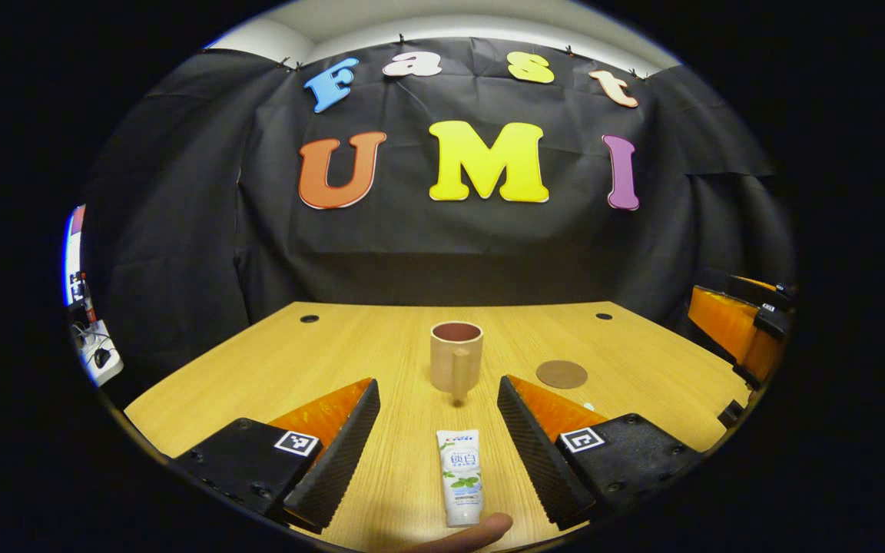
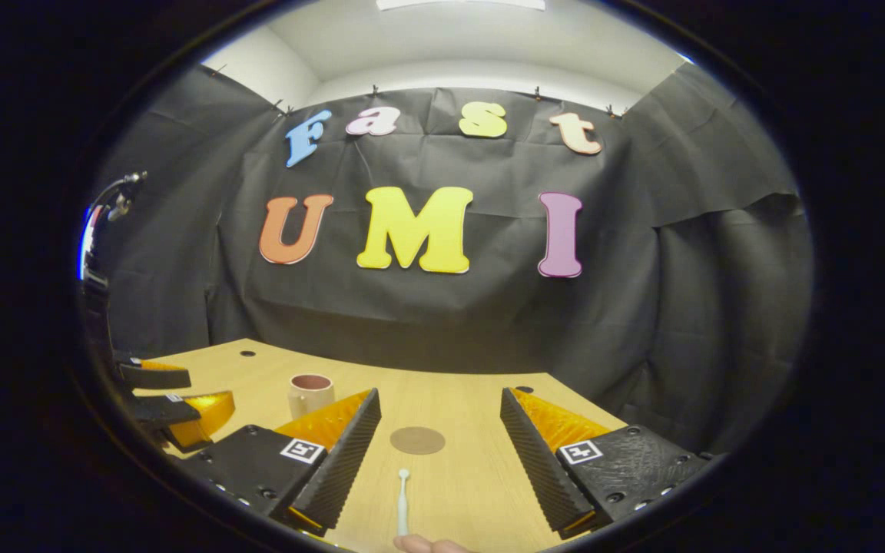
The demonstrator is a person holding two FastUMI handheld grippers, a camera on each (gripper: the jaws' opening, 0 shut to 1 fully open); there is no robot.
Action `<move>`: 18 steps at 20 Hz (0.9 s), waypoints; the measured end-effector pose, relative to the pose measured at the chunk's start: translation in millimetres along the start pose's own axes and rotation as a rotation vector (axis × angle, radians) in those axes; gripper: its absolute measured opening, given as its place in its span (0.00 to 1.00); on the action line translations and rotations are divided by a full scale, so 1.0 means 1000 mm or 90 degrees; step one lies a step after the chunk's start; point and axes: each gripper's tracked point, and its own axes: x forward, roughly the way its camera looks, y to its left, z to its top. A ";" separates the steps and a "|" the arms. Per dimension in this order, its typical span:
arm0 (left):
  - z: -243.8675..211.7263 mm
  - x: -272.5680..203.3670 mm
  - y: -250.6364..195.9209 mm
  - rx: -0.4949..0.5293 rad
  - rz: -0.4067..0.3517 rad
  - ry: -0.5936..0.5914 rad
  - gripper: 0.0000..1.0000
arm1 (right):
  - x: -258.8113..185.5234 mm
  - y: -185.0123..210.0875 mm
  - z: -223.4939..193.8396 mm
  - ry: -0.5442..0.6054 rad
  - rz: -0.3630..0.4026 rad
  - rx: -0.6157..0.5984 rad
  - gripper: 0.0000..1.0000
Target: Put the toothbrush and toothpaste on the desktop into the cup, then pick up the cup and place it on the coaster on the desktop.
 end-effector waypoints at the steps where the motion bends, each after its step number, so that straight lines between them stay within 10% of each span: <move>1: -0.010 0.003 -0.003 0.000 -0.005 0.017 0.98 | 0.001 -0.002 -0.004 0.004 -0.002 0.001 0.95; 18: -0.125 -0.004 -0.022 -0.011 -0.032 0.313 0.87 | 0.015 -0.018 -0.056 0.089 -0.014 0.026 0.95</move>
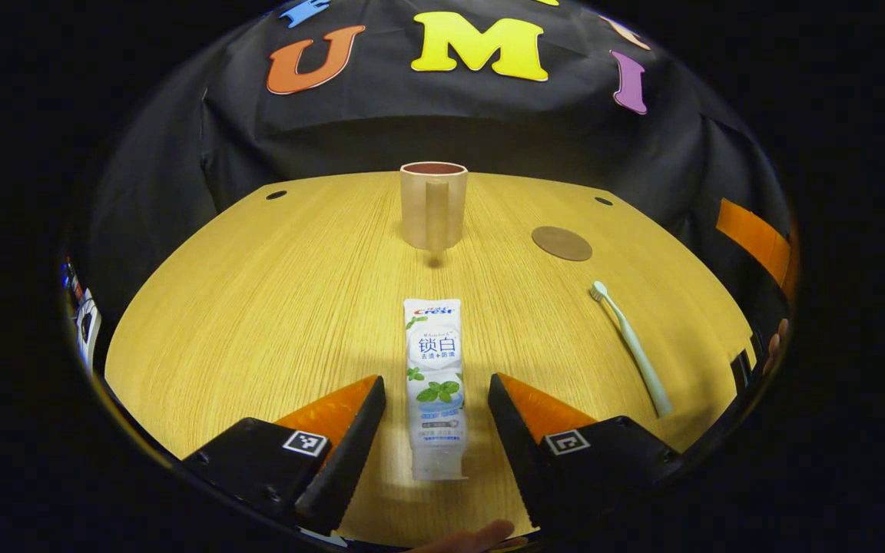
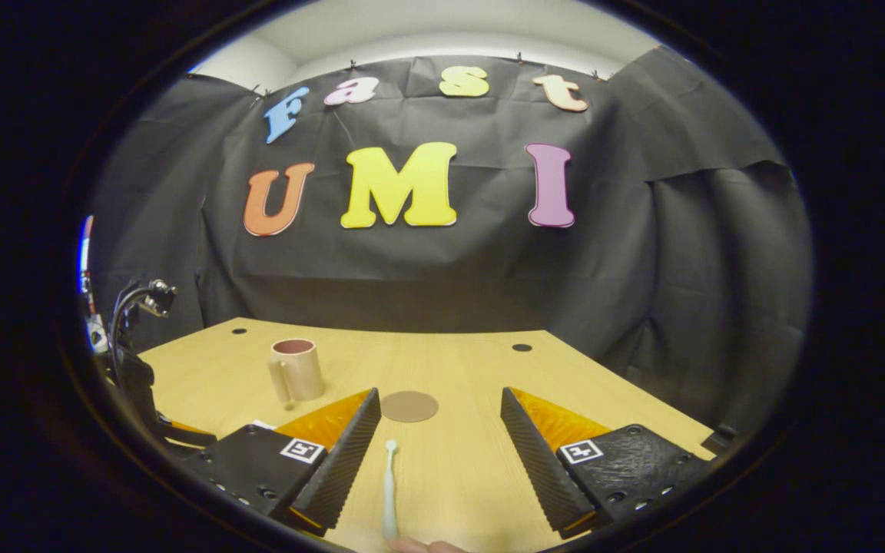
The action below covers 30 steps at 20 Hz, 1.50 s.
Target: Put the toothbrush and toothpaste on the desktop into the cup, then pick up the cup and place it on the coaster on the desktop.
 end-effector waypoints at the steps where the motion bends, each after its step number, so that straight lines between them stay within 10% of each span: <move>1: -0.006 0.002 -0.001 -0.005 -0.003 0.013 0.85 | 0.000 0.000 -0.001 0.000 -0.001 -0.005 0.95; 12: 0.000 0.004 0.000 0.008 -0.021 -0.007 0.43 | 0.002 0.003 -0.006 0.011 0.002 -0.003 0.95; 30: 0.092 -0.078 0.012 0.015 0.014 -0.328 0.41 | 0.041 0.034 -0.091 0.177 0.041 0.010 0.95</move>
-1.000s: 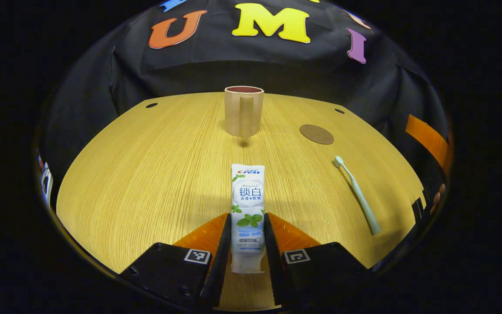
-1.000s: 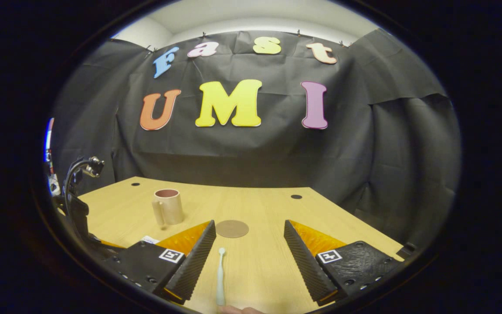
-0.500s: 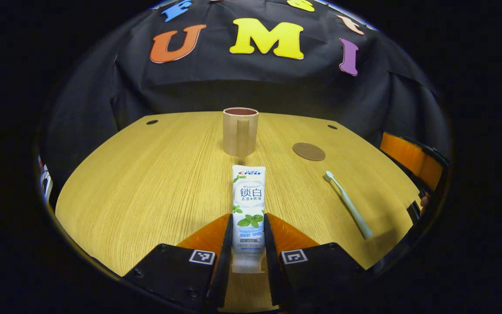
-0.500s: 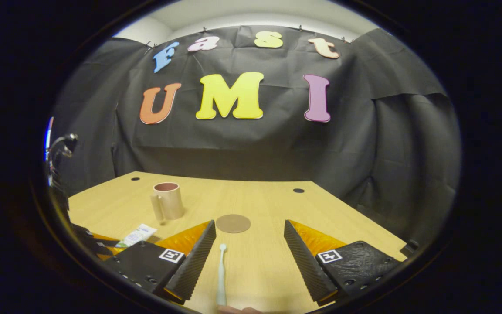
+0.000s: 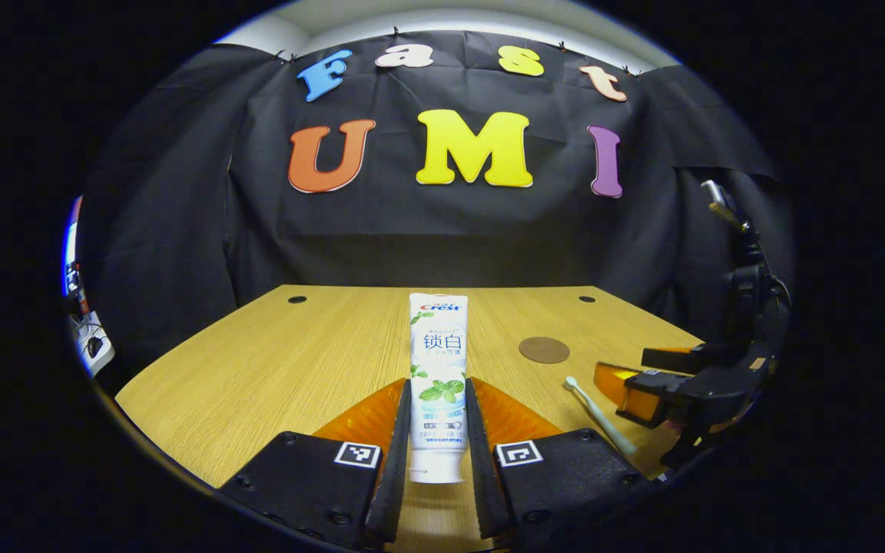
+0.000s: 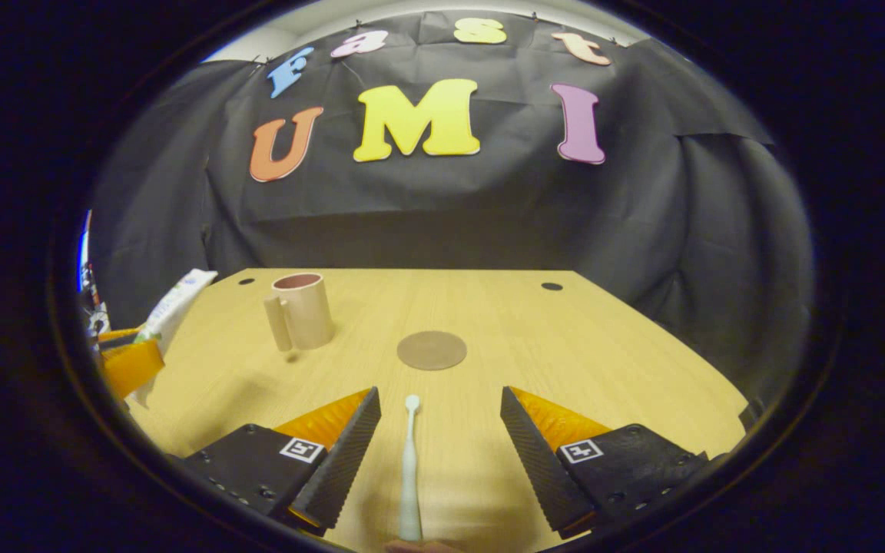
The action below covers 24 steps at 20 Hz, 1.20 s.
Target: Put the toothbrush and toothpaste on the desktop into the cup, then pick up the cup and place it on the coaster on the desktop.
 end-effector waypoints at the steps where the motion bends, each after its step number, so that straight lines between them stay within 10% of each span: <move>1: 0.004 -0.002 0.001 -0.003 0.001 -0.008 0.41 | 0.004 0.004 -0.006 0.017 0.004 0.003 0.95; 10: 0.010 -0.005 0.011 -0.016 -0.002 -0.017 0.41 | 0.026 0.022 -0.040 0.117 0.010 0.004 0.84; 14: 0.008 -0.004 0.013 -0.019 -0.002 -0.011 0.41 | 0.029 0.020 -0.047 0.145 0.012 0.021 0.65; 19: 0.006 -0.004 0.013 -0.025 -0.005 -0.004 0.41 | 0.033 0.019 -0.049 0.159 0.026 0.065 0.04; 24: 0.005 -0.002 0.012 -0.029 -0.005 -0.002 0.41 | 0.031 0.016 -0.047 0.152 0.044 0.072 0.00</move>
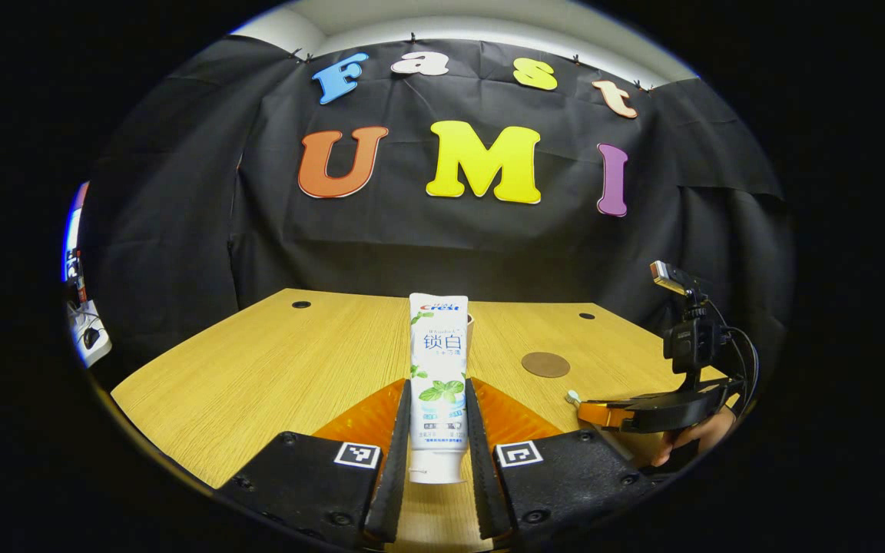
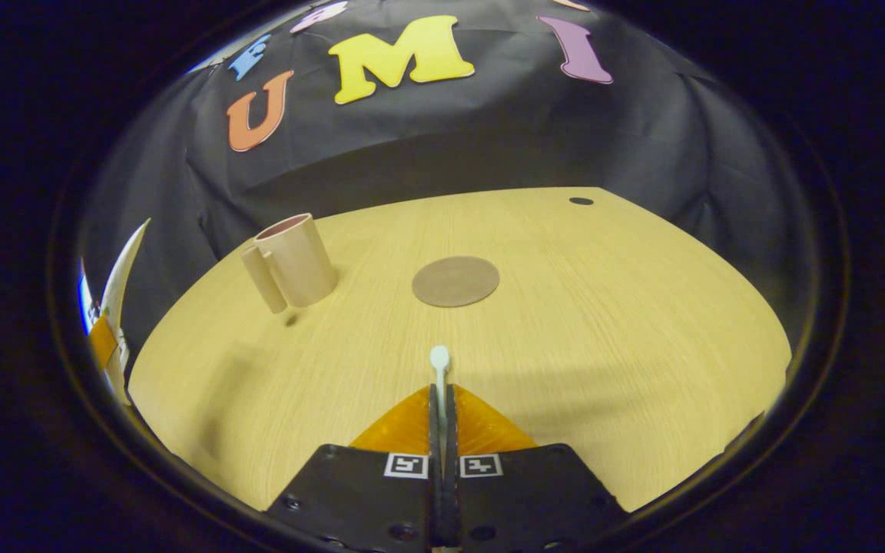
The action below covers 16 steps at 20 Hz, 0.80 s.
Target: Put the toothbrush and toothpaste on the desktop into the cup, then pick up the cup and place it on the coaster on the desktop.
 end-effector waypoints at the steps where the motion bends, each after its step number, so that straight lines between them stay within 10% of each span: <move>1: -0.001 0.001 0.001 -0.002 0.001 0.002 0.41 | -0.003 0.001 0.003 -0.010 0.009 0.008 0.00; 16: 0.035 0.009 -0.003 -0.011 0.003 -0.061 0.41 | -0.150 0.009 0.111 -0.373 0.000 -0.042 0.01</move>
